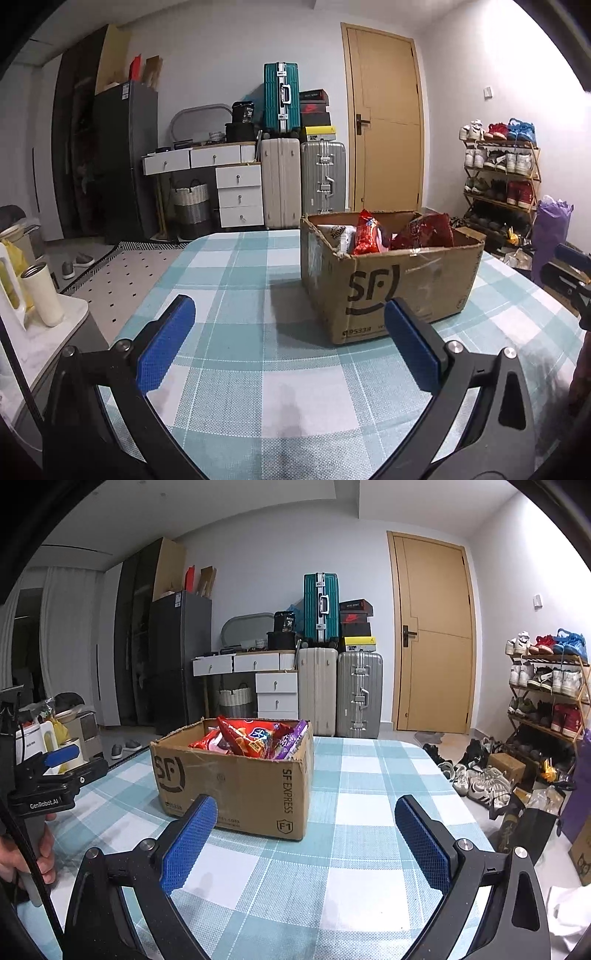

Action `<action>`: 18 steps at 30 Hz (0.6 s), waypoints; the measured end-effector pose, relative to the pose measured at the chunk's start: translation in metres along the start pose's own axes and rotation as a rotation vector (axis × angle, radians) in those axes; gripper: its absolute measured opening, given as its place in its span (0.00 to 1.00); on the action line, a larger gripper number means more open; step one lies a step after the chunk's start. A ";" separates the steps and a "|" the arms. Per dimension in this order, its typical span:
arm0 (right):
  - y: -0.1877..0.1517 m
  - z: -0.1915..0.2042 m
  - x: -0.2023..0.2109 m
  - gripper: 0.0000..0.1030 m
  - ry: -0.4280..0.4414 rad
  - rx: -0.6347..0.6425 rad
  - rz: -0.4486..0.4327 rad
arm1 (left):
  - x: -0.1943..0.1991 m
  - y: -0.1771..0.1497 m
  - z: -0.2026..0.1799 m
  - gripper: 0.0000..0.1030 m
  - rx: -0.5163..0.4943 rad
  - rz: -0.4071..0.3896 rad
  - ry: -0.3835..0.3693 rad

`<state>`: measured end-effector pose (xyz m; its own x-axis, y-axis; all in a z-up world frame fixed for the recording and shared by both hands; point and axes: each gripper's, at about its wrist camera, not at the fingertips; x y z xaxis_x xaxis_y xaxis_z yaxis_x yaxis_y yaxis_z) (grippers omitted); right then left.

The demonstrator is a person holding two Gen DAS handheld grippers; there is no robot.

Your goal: Organize snacks

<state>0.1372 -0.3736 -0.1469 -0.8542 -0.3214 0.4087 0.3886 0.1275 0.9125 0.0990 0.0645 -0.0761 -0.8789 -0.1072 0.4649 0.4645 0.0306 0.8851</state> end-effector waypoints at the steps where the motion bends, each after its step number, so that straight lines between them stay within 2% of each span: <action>1: -0.001 0.000 -0.002 0.96 -0.001 0.001 0.002 | 0.000 0.000 -0.001 0.99 -0.004 0.003 0.008; 7: -0.001 -0.001 -0.003 0.97 -0.006 -0.002 -0.004 | 0.005 -0.002 -0.003 0.99 -0.009 -0.030 0.009; 18: -0.001 0.000 -0.004 0.98 -0.006 -0.002 -0.003 | 0.007 -0.002 0.001 0.99 0.009 -0.032 0.005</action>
<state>0.1402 -0.3728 -0.1499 -0.8573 -0.3162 0.4063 0.3871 0.1246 0.9136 0.0920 0.0651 -0.0747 -0.8927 -0.1132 0.4363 0.4351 0.0360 0.8997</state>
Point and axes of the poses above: each gripper's, at about its wrist camera, not at the fingertips, and x roughly against the way its jaws point, z to its left, y to its top, and after that the axes turned 6 degrees about z, right-handed
